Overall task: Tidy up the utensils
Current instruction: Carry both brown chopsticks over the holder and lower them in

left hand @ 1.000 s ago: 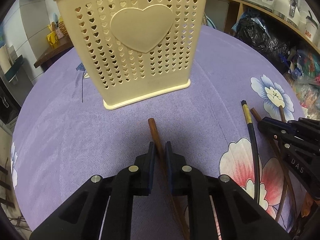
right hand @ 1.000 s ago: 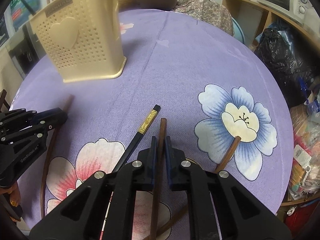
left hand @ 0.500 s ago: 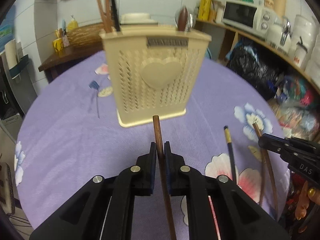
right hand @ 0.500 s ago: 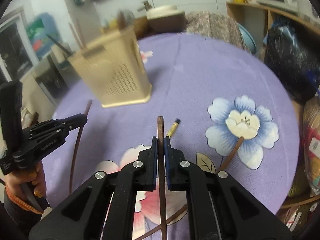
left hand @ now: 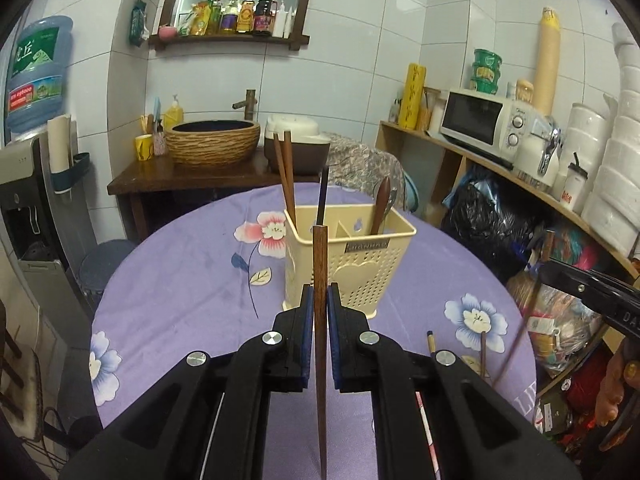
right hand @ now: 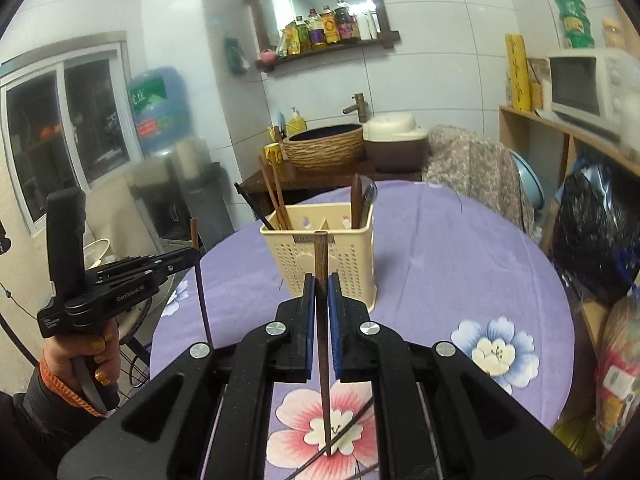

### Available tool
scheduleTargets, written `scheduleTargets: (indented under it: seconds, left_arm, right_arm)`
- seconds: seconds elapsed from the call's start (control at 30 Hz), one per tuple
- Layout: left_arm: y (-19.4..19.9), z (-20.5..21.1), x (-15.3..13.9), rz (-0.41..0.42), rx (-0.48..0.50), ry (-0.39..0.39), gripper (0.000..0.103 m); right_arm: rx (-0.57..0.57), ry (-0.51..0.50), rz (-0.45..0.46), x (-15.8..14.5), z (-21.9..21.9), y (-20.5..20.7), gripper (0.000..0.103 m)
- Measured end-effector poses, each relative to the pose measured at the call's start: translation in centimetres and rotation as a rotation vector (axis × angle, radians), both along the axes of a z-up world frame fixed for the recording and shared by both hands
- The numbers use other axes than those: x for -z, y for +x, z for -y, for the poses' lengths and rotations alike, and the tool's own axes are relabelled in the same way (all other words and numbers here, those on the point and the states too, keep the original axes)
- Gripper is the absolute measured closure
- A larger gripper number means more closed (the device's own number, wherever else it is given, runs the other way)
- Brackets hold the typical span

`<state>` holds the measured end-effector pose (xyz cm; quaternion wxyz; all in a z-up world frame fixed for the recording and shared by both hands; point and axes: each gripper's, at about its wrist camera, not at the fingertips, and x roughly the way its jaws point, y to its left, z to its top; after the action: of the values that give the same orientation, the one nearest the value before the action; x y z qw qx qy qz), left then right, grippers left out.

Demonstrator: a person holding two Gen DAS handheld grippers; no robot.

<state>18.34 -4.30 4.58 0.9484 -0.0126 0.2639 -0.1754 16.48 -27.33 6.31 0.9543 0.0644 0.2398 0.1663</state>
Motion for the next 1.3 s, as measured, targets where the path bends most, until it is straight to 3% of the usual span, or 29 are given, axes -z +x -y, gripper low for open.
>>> scheduleTargets:
  seconds: [0.53,0.7,1.0,1.1,1.2,1.3]
  left_arm:
    - [0.6,-1.0,-1.4,0.024,0.020,-0.016,0.095]
    - [1.6,-0.9,-4.9,0.050,0.055,-0.044,0.095]
    - [5.3,-0.8,-15.3,0.192,0.023,-0.134,0.095]
    - [6.3,-0.4,-17.0,0.237,-0.013,-0.143,0.095]
    - [7.4,0.0,-16.7,0.273,-0.052,-0.116,0.095]
    - [8.9,0.2,-14.6,0.255,-0.069,-0.078,0.095]
  right_arm:
    - [-0.015,-0.017,0.002,-1.7,-1.0,3.5,0.096]
    - [-0.014,-0.026,0.020,-4.1,-0.7,4.7,0.096]
    - [0.027,0.020,0.181,-14.8,0.0,7.8,0.096]
    - [0.064,0.007,0.233,-17.0,-0.2,8.8,0.096]
    - [0.082,-0.005,0.237,-16.8,-0.5,10.0,0.096]
    - [0.099,-0.024,0.200,-14.4,-1.1,11.6,0.096]
